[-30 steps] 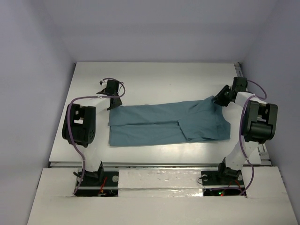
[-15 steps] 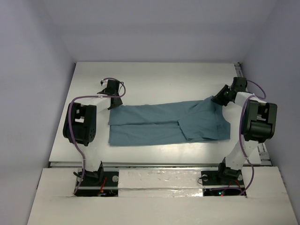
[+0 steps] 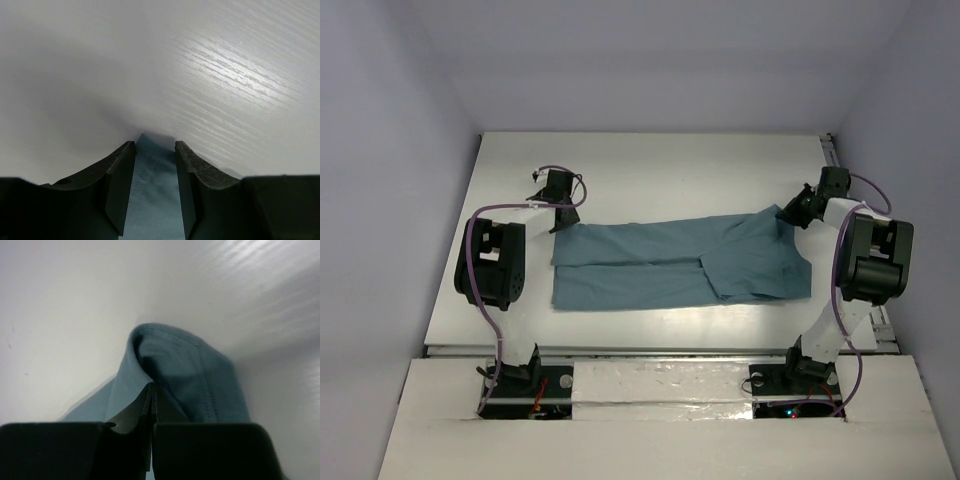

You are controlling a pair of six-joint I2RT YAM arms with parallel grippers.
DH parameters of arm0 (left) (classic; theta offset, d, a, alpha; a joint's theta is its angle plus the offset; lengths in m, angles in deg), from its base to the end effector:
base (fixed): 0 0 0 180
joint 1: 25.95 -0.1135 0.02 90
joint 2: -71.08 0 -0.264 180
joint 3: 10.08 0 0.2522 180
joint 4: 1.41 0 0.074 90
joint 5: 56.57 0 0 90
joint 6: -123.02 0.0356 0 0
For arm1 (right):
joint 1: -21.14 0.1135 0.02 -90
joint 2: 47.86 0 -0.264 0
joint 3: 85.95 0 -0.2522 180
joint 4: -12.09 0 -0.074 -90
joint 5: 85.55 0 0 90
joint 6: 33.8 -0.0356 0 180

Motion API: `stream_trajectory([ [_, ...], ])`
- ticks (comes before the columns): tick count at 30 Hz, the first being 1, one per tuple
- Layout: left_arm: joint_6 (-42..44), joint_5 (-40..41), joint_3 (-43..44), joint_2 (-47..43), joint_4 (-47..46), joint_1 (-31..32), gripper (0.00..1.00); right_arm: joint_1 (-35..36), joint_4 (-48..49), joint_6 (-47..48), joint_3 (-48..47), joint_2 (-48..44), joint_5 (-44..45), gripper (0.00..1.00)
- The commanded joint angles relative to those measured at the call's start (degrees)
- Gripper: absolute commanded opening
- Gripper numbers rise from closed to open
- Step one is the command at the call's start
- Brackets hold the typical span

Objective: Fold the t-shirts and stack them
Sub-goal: Fold the other side of the tshirt into a rectangle, then rotate the tshirt 90 degrees

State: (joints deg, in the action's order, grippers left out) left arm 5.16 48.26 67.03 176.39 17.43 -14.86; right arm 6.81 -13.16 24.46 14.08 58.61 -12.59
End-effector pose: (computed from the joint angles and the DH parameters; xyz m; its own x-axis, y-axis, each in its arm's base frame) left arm 0.3804 -0.0653 0.1696 -0.6418 -0.3345 -0.6900 -0.3225 0.9341 -0.1529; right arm 0.3780 -0.0858 0.1693 -0.6151 0.6762 -0.4054 0.4520 0.7237 0.5214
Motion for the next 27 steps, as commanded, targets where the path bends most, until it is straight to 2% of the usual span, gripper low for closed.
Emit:
stream_trajectory([
  [1, 0.1, 0.1, -1.6, 1.6, 0.5, -1.2, 0.35, -2.5, 1.4, -1.1, 2.6, -3.6, 3.9, 0.0],
  [12, -1.1, -1.1, -1.4, 1.8, 1.0, -2.3, 0.35, -3.5, 0.5, -3.8, 6.4, -5.6, 6.8, 0.0],
  [18, -1.3, -0.6, -0.1, -1.0, 1.8, -2.3, 0.35, -4.0, -5.1, -3.5, 2.8, -5.9, 13.9, 0.0],
  [21, -1.0, -0.7, 1.4, -2.2, 2.3, -2.3, 0.35, -4.0, -3.1, -3.7, 4.4, -8.5, 13.7, 0.0],
  [22, -0.9, -1.1, 1.9, -2.1, 2.6, -2.3, 0.35, -4.0, -1.8, -3.2, 5.0, -8.8, 11.1, 0.12],
  [24, -0.4, -0.9, 2.6, -2.1, 3.5, -2.3, 0.36, -4.0, -2.3, -3.1, 4.9, -9.1, 9.7, 0.24],
  [25, 0.3, -0.3, 2.7, -2.4, 3.4, -2.3, 0.37, -4.0, -2.2, -2.4, 4.3, -9.4, 9.2, 0.36],
  [27, 0.9, 0.1, 3.0, -2.7, 3.7, -2.3, 0.37, -4.0, -1.6, -1.7, 2.6, -9.6, 7.8, 0.45],
])
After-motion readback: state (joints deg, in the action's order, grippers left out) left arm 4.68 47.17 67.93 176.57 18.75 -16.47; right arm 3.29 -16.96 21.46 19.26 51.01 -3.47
